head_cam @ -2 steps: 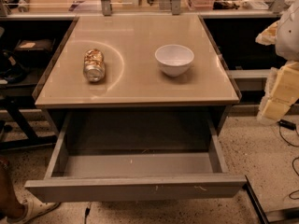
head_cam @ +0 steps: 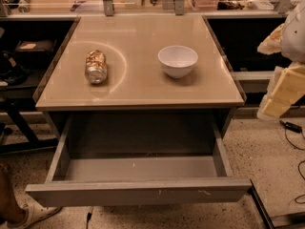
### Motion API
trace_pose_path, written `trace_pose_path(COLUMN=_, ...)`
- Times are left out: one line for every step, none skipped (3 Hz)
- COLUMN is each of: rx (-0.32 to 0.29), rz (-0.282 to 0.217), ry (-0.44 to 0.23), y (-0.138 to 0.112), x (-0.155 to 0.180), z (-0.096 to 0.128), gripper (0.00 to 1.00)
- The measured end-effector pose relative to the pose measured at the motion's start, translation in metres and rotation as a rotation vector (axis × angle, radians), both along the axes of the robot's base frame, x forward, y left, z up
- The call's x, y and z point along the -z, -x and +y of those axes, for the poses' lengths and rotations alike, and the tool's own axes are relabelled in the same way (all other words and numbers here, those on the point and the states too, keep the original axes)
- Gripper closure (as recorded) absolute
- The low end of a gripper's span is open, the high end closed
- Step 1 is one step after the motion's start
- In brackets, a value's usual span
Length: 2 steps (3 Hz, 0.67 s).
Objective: Close top drawer
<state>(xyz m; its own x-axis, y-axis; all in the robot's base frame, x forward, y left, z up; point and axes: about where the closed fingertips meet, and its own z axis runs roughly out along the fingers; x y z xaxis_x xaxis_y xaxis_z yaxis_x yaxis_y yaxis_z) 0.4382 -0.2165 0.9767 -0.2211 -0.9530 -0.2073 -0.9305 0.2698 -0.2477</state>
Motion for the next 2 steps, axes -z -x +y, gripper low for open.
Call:
trace_pose_path(rx=0.0, rz=0.0, ry=0.0, y=0.0, x=0.0, z=0.0, gripper=0.41)
trace_pose_path(rx=0.0, rz=0.0, ry=0.0, y=0.0, x=0.0, z=0.0, gripper=0.64)
